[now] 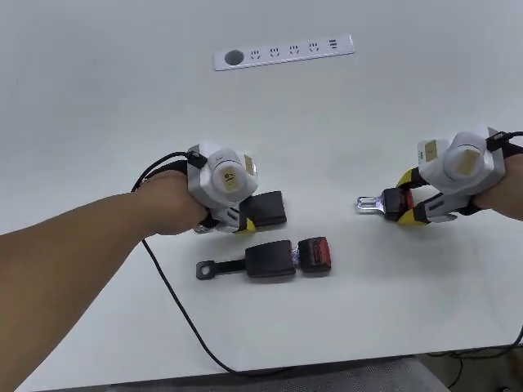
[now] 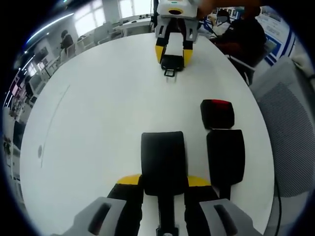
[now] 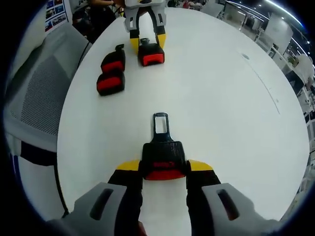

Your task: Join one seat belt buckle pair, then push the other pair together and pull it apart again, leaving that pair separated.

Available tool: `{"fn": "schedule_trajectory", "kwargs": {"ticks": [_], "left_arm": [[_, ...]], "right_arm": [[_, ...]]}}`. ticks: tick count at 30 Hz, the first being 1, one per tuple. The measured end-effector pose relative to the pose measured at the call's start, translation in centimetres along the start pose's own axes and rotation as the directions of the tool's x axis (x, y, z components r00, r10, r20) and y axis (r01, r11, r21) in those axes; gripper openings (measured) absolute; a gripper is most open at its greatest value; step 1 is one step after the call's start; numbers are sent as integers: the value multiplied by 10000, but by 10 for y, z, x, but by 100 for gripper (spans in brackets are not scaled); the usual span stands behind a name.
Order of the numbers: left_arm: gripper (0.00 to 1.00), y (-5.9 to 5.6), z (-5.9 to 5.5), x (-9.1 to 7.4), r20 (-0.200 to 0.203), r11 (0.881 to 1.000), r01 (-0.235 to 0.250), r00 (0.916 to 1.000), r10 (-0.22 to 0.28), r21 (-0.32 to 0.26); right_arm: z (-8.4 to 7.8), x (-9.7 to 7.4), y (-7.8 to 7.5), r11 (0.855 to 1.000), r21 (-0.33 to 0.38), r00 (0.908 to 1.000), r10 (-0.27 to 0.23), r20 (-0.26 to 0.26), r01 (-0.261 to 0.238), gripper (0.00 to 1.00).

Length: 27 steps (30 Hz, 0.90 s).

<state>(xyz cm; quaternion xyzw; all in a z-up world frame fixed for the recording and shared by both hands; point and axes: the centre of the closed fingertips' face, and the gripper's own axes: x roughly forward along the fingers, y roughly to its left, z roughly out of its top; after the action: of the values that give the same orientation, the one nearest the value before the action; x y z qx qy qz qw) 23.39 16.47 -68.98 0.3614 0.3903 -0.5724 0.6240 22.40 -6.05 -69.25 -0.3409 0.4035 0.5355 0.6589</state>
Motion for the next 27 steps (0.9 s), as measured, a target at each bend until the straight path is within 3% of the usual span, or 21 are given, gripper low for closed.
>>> {"fn": "schedule_trajectory", "kwargs": {"ticks": [13,27], "left_arm": [[33,0,0,4,88,10000,60,9999,-60,23],[32,3,-3,5,232,10000,55,9997,-54,-49]], "right_arm": [[12,5,-2,9996,-274,10000,41,27,-40,33],[59,27,5,9973,-702,9988,228,436,-197,33]]}}
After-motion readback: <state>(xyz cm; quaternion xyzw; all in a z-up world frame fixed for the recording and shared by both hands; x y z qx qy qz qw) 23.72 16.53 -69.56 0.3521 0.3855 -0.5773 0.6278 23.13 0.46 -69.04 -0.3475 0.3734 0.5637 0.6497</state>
